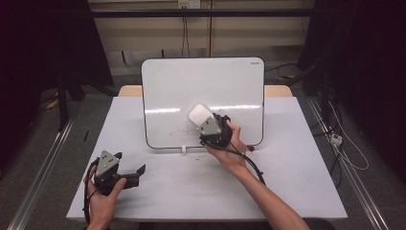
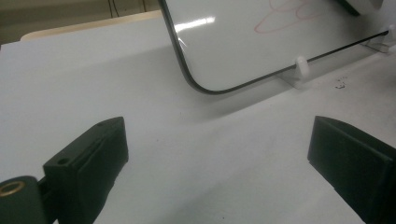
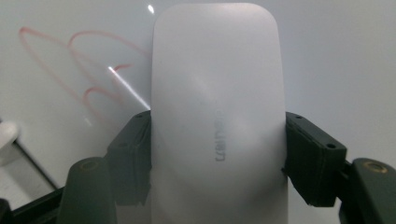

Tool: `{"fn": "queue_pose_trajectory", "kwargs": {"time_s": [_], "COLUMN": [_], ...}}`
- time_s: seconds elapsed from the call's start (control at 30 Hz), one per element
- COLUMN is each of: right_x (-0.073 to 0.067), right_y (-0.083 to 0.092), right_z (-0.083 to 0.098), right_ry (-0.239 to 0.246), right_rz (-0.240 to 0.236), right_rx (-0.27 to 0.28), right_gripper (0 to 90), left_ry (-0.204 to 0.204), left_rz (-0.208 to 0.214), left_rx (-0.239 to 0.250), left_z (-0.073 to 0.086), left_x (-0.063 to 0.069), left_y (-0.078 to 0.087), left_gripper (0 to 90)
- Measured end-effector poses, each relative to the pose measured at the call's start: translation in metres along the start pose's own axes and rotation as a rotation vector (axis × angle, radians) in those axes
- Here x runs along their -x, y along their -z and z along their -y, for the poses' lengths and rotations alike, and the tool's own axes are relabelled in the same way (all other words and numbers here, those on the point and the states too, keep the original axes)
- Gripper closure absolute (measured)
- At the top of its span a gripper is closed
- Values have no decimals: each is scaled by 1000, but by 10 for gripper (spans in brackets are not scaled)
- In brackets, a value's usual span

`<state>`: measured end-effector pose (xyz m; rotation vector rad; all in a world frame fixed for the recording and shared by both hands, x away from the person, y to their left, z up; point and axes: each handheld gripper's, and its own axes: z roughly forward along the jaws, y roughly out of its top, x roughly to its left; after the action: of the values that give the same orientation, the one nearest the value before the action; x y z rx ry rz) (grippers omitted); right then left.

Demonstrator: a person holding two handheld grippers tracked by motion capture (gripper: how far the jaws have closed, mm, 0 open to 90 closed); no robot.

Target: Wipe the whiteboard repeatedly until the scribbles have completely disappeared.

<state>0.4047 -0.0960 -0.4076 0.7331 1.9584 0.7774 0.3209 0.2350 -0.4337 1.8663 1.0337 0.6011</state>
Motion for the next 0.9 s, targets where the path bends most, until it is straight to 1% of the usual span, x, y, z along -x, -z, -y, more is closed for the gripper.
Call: {"fn": "queue_pose_trajectory", "kwargs": {"time_s": [0.07,0.17,0.2,0.27,0.33,0.4,0.5,0.53,0.57,0.67,0.8,0.9], "right_x": [8,19,22,27,28,25,22,21,20,14,0,-10], "right_y": [-3,-6,-7,-10,-11,-11,-10,-10,-11,-11,-11,-12], "right_z": [-6,-14,-17,-21,-24,-24,-22,-22,-22,-23,-22,-21], "right_ry": [-16,-53,-57,-72,-76,-69,-71,-73,-74,-52,-21,-25], "right_rz": [8,22,26,34,43,58,72,74,72,64,46,42], "right_rx": [5,14,15,17,15,20,33,32,33,31,33,36], "right_gripper": [316,316,316,316,316,316,316,316,316,316,316,316], "left_ry": [5,-2,-3,0,-1,4,4,-3,-5,-3,-5,-8], "left_rz": [1,3,3,6,6,6,6,5,5,4,3,6], "left_rx": [1,-6,-9,-9,-9,-7,-6,-7,-7,-4,-5,-11], "left_z": [0,0,0,1,0,0,0,0,0,0,0,0], "left_x": [0,-1,-1,-1,-1,-1,-1,-1,0,0,-1,0], "left_y": [0,0,-1,-2,-2,-2,-2,-2,-1,-1,-1,-2], "left_gripper": [49,49,49,49,49,49,49,49,49,49,49,49]}}
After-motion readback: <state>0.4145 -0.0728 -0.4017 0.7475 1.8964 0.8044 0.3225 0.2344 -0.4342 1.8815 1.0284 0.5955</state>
